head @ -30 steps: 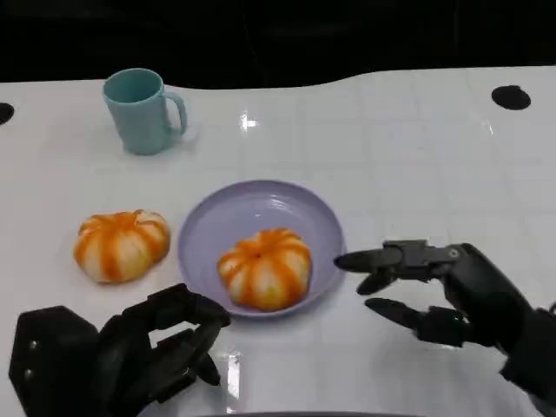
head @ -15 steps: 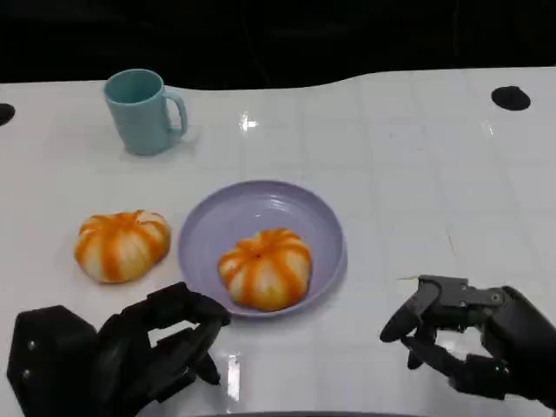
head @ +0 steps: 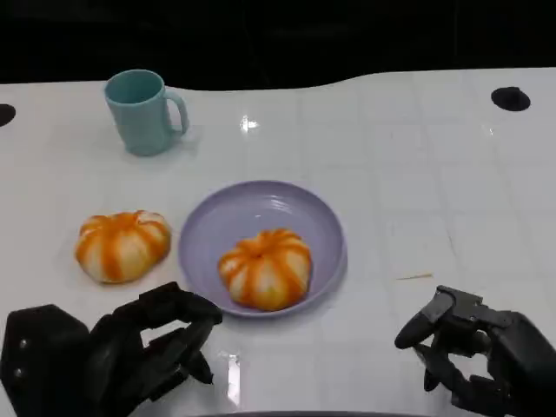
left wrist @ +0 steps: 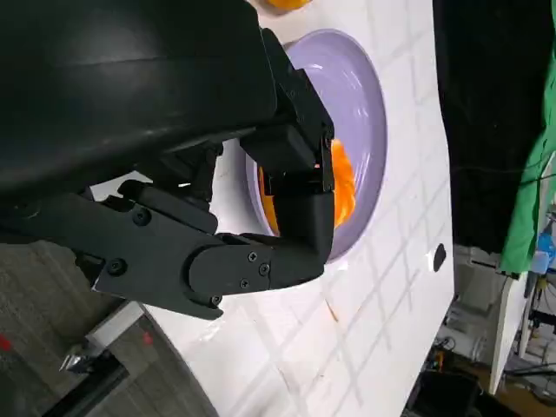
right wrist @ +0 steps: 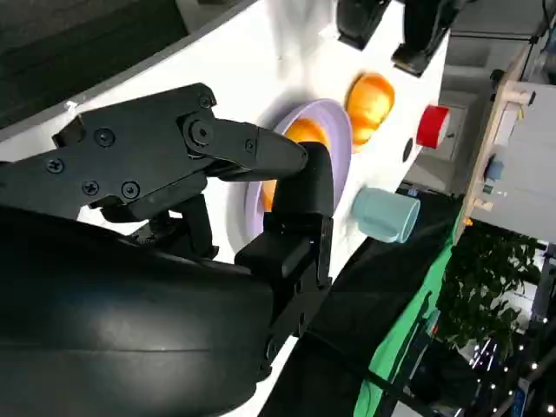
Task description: Grasp the bread from the table and place it into the plate.
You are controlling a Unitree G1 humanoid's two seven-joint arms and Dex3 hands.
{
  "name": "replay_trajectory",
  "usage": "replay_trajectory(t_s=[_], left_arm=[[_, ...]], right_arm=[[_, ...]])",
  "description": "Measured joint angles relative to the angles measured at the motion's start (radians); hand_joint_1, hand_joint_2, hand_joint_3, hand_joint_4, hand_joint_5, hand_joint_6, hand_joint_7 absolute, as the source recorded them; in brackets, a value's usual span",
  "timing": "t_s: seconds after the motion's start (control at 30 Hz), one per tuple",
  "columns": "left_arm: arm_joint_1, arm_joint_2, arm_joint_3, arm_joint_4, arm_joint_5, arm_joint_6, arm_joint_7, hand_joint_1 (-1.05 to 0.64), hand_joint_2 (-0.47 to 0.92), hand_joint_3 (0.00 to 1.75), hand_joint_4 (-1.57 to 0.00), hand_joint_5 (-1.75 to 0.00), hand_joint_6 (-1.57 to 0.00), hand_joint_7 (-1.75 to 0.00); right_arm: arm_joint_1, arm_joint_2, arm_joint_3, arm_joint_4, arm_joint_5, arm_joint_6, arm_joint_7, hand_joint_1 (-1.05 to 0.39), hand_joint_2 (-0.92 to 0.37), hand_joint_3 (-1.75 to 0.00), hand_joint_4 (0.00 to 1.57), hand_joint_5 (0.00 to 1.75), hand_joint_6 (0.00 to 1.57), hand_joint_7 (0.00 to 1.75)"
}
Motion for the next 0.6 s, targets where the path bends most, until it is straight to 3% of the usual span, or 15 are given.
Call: replay_trajectory(t_s=[0.27, 0.6], left_arm=[[-0.003, 0.001, 0.003, 0.004, -0.001, 0.0, 0.0, -0.44, 0.92, 0.42, -0.64, -1.72, -0.66, -1.26], [-0.004, 0.01, 0.009, 0.004, -0.005, 0.0, 0.0, -0.42, 0.92, 0.42, -0.61, -1.74, -0.64, -1.28]], right_arm=[[-0.018, -0.002, -0.002, 0.061, -0.03, -0.07, -0.001, -0.39, -0.82, -0.65, 0.71, 1.75, 0.63, 1.47], [-0.015, 0.001, -0.002, 0.049, -0.049, -0.049, -0.021, -0.34, -0.82, -0.68, 0.78, 1.75, 0.63, 1.51]])
